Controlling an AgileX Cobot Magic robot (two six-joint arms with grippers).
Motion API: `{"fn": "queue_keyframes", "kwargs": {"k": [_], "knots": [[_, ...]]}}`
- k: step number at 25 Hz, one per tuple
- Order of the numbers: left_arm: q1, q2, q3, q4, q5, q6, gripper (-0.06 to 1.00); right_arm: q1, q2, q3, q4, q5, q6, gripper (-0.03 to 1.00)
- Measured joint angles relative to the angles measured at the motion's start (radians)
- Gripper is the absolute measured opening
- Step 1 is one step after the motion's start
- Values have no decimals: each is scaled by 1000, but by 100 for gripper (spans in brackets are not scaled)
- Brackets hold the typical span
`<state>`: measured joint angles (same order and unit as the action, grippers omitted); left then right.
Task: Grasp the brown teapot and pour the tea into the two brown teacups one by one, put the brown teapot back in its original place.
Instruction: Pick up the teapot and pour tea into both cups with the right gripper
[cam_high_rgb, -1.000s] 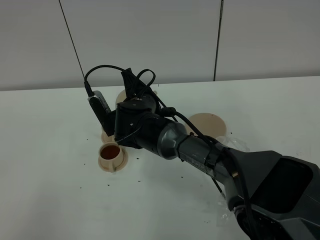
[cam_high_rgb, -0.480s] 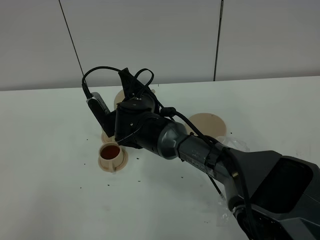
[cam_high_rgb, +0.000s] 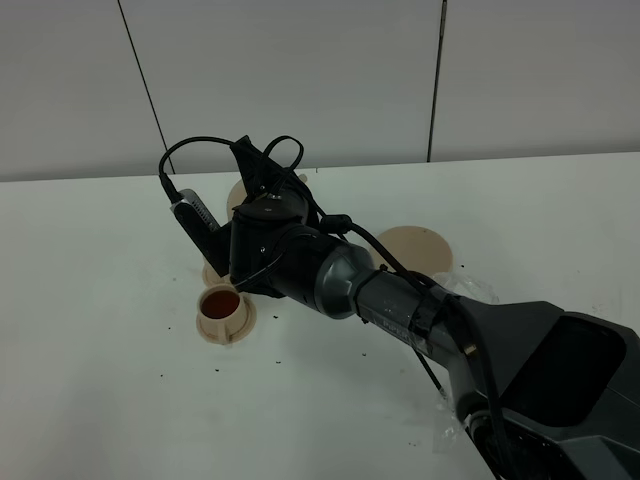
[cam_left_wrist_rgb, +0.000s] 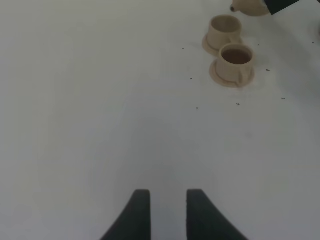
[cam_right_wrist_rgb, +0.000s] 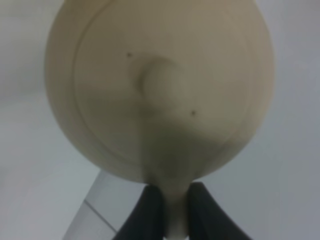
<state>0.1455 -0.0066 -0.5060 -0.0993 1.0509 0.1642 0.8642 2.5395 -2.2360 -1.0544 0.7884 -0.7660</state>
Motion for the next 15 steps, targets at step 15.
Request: {"fn": "queue_keyframes", "kwargs": {"k": [15], "knots": [[0, 0, 0, 0, 0, 0, 25, 0, 34, 0, -77, -23, 0, 10]]}}
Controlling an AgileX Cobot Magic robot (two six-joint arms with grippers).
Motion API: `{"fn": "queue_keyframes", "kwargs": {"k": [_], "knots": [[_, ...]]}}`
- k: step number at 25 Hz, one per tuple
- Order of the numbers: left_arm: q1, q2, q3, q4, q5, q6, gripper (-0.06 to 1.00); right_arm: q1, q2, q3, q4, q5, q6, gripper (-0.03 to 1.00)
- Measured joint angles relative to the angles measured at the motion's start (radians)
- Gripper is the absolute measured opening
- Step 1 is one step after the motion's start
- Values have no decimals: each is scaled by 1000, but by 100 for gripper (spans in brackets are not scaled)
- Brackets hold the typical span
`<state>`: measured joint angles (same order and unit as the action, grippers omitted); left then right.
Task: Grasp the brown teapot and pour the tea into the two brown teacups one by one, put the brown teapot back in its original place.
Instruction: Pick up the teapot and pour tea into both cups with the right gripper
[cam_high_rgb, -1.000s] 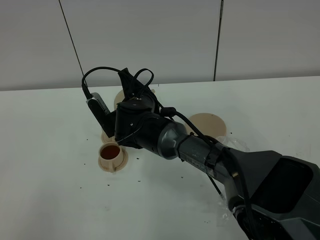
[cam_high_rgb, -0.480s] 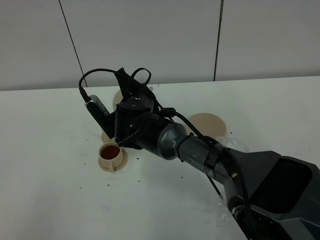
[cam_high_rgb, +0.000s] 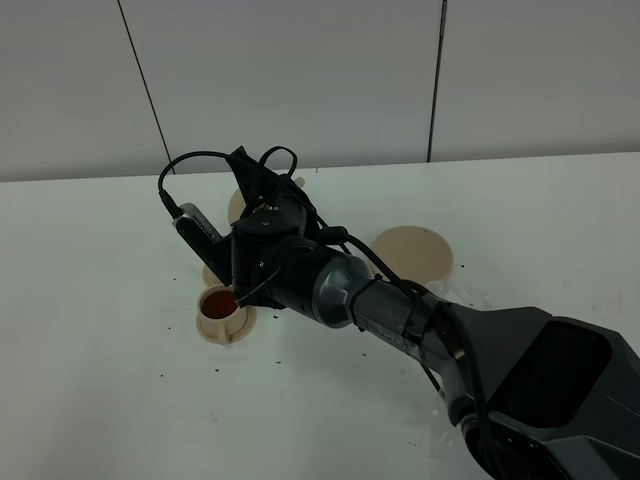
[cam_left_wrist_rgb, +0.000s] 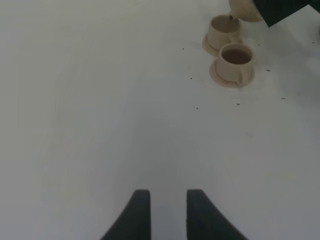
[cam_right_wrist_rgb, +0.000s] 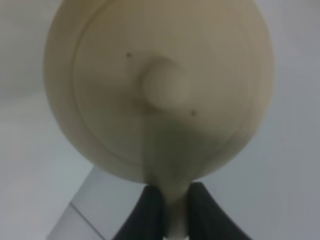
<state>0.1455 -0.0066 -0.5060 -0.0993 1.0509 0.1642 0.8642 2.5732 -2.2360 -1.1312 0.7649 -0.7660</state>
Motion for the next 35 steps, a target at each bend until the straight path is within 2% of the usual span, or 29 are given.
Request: {"fn": "queue_keyframes", "kwargs": {"k": [13, 35], "knots": [[0, 0, 0, 0, 0, 0, 25, 9, 0, 0, -71, 8, 0, 10], [0, 0, 0, 0, 0, 0, 25, 18, 0, 0, -125, 9, 0, 10]]}}
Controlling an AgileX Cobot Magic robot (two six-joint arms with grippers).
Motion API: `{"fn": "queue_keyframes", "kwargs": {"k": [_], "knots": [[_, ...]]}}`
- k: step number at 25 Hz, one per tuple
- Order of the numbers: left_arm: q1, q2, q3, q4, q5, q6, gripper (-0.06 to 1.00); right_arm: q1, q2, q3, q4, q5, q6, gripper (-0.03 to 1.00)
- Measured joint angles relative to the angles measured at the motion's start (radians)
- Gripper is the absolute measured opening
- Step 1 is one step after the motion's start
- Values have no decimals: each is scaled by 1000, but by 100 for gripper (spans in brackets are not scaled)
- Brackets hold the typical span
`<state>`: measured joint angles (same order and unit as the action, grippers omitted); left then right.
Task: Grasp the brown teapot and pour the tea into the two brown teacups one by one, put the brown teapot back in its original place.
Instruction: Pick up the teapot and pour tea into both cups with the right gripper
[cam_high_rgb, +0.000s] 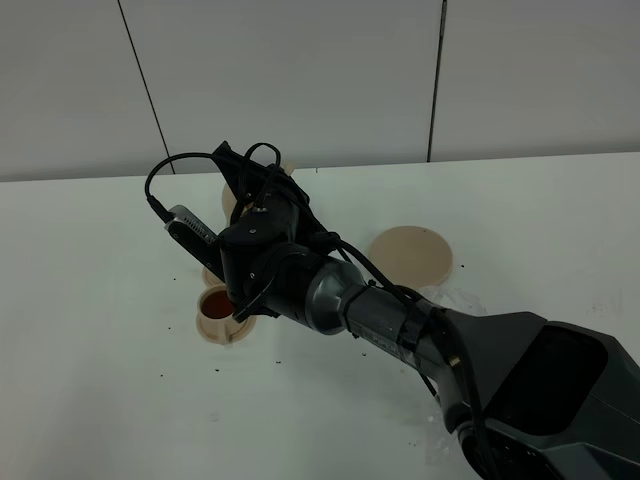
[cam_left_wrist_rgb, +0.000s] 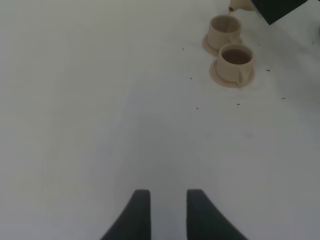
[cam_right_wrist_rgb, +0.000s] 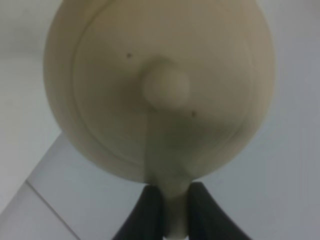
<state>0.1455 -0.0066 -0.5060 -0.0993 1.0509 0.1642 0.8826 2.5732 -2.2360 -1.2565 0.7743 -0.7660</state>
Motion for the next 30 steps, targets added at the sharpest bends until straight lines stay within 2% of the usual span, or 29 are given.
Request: {"fn": "queue_keyframes", "kwargs": {"k": [30], "knots": [[0, 0, 0, 0, 0, 0, 25, 4, 1, 0, -77, 15, 0, 10]]}}
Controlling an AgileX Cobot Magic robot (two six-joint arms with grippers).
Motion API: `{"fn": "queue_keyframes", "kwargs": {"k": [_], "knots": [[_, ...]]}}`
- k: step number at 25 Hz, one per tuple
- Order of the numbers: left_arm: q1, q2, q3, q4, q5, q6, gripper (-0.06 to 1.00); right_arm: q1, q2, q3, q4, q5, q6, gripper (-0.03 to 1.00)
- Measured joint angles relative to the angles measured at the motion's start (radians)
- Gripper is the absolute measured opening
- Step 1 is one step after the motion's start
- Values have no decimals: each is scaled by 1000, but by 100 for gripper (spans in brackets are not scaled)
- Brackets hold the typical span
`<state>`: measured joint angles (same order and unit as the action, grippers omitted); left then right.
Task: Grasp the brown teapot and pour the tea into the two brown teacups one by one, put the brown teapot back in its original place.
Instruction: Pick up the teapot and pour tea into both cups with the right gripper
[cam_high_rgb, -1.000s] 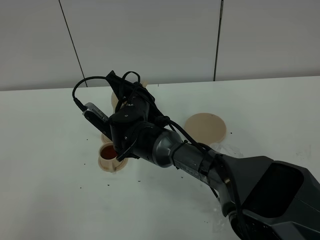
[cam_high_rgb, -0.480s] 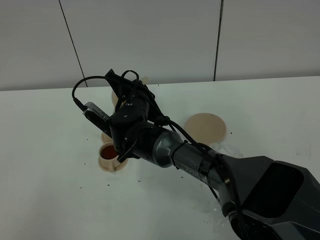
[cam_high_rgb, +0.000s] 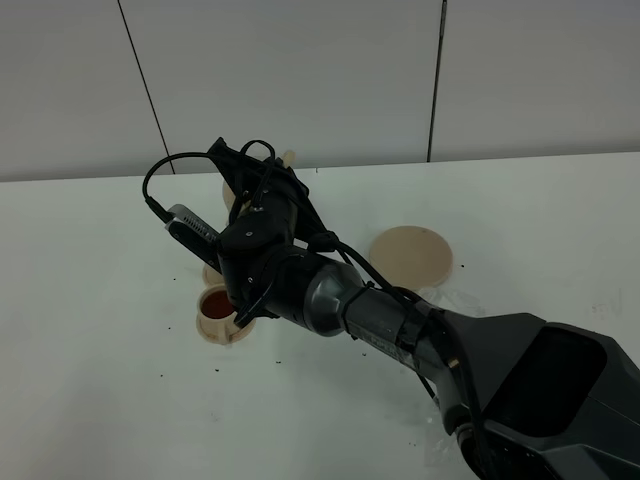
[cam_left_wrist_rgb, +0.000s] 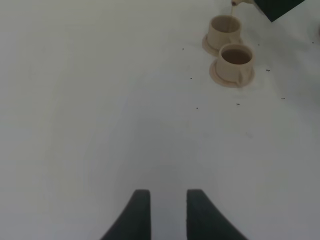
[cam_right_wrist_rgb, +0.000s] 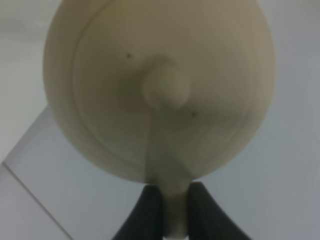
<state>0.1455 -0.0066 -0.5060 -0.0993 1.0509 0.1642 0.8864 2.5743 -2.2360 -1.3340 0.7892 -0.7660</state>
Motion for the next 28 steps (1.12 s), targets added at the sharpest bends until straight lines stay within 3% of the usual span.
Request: {"fn": "queue_keyframes", "kwargs": {"k": [28], "knots": [[0, 0, 0, 0, 0, 0, 25, 7, 0, 0, -2, 11, -3, 10]]}}
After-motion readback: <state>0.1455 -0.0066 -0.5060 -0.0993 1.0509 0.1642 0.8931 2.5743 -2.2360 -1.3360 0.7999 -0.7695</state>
